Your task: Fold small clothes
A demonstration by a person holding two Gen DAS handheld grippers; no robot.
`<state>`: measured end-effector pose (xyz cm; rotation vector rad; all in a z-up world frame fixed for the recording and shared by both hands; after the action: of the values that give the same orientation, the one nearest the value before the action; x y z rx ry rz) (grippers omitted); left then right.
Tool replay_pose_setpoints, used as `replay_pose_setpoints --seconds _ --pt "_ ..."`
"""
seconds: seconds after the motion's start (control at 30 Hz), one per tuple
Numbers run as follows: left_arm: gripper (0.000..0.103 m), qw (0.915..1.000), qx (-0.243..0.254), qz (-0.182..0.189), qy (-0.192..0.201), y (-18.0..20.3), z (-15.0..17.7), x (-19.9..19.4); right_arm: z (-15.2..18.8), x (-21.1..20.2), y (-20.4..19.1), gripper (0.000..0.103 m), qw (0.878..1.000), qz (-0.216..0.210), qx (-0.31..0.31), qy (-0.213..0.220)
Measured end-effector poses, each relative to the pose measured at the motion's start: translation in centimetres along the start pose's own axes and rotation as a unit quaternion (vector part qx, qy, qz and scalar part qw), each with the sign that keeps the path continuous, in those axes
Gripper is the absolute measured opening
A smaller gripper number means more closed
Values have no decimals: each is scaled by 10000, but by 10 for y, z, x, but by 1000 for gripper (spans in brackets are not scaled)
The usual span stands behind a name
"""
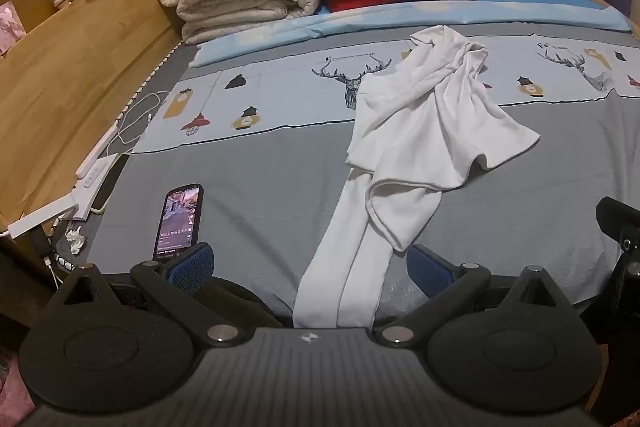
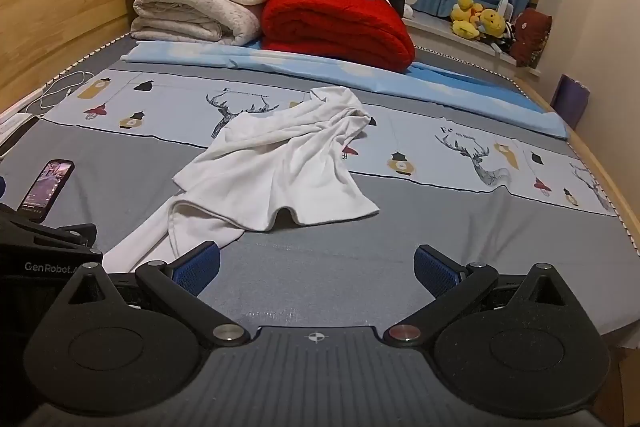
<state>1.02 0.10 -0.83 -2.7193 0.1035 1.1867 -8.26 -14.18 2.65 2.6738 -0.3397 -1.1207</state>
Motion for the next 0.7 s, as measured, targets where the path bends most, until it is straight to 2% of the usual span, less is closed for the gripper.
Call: replay_pose_setpoints --seconds 0.7 --pt "102 10000 17 36 47 -2 0 -6 -1 -2 -4 102 10000 -6 -87 33"
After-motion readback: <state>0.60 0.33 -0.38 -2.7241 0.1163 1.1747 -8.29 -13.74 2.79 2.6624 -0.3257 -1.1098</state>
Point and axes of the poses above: each gripper's, at about its wrist camera, not at the fingertips, and x roughly the way its jaws point, y to its right, z to its underside, the point moved 1 cm from there along x, roughly the way its jaws point, and after that the axes turned 11 degrees about -x, right-handed, at the moved point
